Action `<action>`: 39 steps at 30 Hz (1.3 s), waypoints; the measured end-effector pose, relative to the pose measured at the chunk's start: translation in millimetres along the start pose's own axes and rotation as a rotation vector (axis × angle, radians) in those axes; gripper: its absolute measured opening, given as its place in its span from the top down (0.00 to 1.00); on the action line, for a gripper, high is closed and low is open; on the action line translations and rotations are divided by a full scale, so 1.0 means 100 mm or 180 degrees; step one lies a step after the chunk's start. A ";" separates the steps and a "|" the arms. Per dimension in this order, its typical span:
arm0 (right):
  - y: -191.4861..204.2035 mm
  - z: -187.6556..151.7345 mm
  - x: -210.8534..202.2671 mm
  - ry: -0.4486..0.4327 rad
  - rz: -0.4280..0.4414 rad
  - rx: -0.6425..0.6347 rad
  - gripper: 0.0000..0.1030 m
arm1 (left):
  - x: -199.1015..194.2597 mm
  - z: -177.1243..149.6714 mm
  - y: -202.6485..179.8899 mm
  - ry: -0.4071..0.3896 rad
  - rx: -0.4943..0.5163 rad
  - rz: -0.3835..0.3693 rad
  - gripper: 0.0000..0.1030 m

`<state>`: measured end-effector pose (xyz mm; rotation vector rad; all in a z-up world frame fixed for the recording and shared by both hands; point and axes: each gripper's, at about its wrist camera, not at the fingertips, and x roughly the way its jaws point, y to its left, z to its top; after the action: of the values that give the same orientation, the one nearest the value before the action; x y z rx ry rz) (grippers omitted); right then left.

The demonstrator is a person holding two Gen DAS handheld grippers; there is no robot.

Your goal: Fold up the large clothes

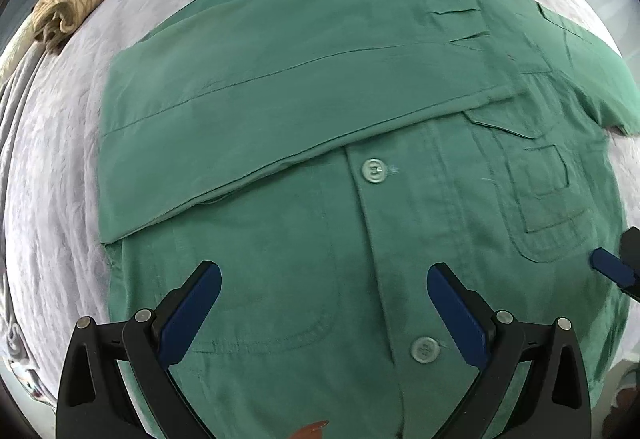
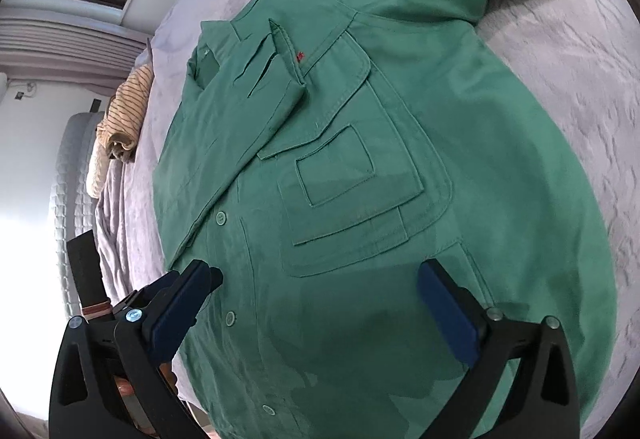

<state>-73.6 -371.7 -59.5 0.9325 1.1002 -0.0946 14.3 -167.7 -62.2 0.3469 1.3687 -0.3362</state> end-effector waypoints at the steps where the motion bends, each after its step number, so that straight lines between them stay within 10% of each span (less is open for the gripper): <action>1: 0.01 -0.02 -0.02 -0.0034 0.0028 0.0030 0.00 | -0.04 0.00 -0.01 0.0024 0.0002 0.0022 0.00; 19: 0.39 -0.62 -0.29 -0.0562 0.0208 0.0592 0.00 | -0.86 -0.19 0.04 -0.0025 0.0653 0.0069 0.00; 39: 1.04 -1.21 -0.47 -0.0720 0.0116 0.0612 0.00 | -1.23 -0.40 0.97 -0.0264 0.0563 -0.0152 0.00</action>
<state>-132.2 -240.5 24.5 1.0851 0.8744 -0.2733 -0.7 -58.7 56.5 0.4423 1.2704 -0.5077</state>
